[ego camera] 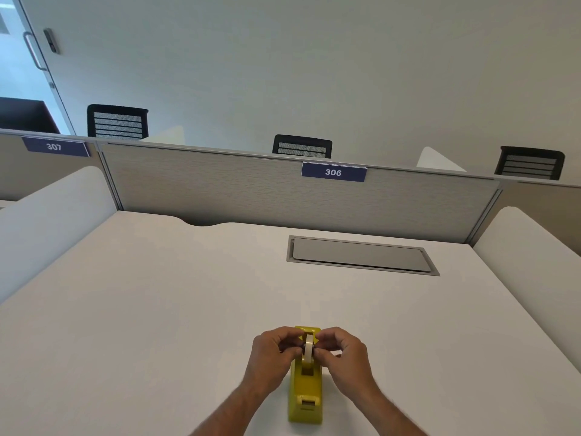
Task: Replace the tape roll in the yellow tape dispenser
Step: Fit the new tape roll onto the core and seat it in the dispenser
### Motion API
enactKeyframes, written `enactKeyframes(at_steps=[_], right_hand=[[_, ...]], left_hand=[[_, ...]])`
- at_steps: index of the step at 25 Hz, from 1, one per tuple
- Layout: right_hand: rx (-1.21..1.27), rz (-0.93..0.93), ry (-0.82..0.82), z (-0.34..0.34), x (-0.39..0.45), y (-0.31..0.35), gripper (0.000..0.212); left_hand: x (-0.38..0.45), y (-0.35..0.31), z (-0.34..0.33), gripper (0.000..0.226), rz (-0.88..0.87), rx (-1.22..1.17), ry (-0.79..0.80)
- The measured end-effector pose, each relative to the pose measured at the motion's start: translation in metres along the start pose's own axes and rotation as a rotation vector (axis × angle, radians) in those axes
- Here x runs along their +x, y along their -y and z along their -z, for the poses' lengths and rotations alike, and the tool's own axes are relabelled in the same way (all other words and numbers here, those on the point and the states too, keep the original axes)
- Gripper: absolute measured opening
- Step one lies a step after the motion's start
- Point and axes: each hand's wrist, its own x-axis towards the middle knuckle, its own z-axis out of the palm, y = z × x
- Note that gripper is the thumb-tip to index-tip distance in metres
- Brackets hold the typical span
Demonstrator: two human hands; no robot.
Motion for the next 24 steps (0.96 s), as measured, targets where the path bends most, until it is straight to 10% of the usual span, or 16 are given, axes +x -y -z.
enactKeyframes(at_steps=[24], right_hand=[[-0.543, 0.369, -0.013, -0.011, 0.001, -0.012, 0.038]], left_hand=[[-0.001, 0.023, -0.004, 0.062, -0.361, 0.446, 0.022]])
